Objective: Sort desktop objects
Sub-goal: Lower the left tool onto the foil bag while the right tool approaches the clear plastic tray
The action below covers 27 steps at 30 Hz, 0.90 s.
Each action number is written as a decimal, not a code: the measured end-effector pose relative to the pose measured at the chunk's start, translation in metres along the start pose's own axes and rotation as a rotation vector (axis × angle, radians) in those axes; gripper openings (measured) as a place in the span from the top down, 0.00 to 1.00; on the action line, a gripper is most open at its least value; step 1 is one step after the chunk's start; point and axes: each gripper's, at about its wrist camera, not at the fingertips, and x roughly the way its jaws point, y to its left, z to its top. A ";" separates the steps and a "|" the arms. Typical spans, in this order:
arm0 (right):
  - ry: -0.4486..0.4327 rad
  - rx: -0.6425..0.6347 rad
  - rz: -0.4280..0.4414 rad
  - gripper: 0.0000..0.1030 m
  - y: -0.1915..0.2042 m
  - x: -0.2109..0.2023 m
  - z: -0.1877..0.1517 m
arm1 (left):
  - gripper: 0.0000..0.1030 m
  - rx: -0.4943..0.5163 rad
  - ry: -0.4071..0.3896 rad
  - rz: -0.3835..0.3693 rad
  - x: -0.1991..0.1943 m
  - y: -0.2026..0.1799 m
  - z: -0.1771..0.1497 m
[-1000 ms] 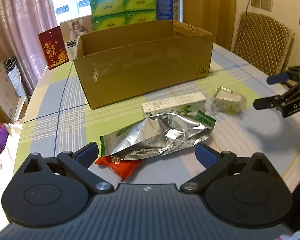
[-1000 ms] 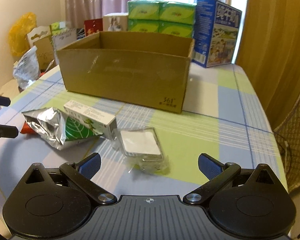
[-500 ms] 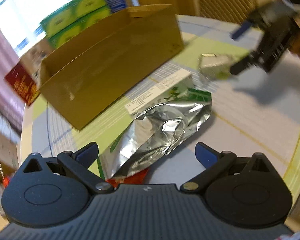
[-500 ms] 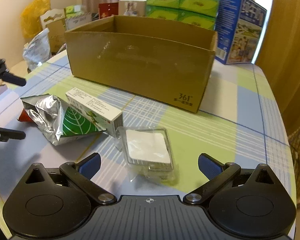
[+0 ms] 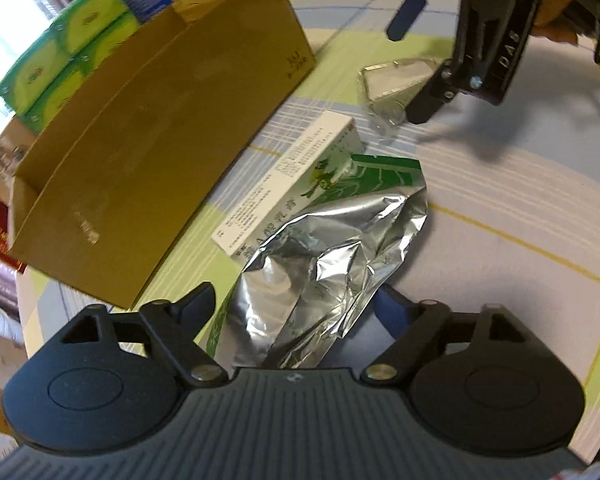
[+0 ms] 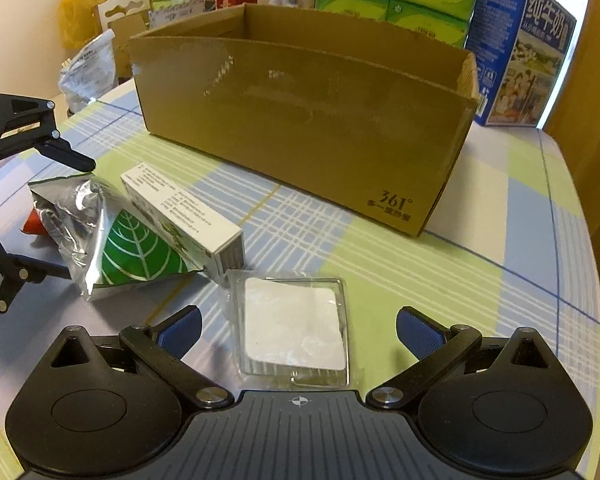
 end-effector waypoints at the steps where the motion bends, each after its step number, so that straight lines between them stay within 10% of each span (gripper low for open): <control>1: 0.004 0.002 0.001 0.02 -0.001 0.002 0.001 | 0.26 0.016 0.005 -0.006 0.002 -0.001 0.001; 11: 0.051 0.031 0.023 0.17 -0.002 0.011 0.004 | 0.44 0.114 0.006 0.004 0.005 -0.008 0.014; 15: 0.073 0.042 0.017 0.47 -0.001 0.013 0.003 | 0.46 0.141 0.011 0.006 0.005 -0.014 0.018; 27: 0.067 0.131 -0.075 0.49 -0.003 -0.019 -0.014 | 0.52 0.155 0.033 -0.004 -0.006 -0.057 0.043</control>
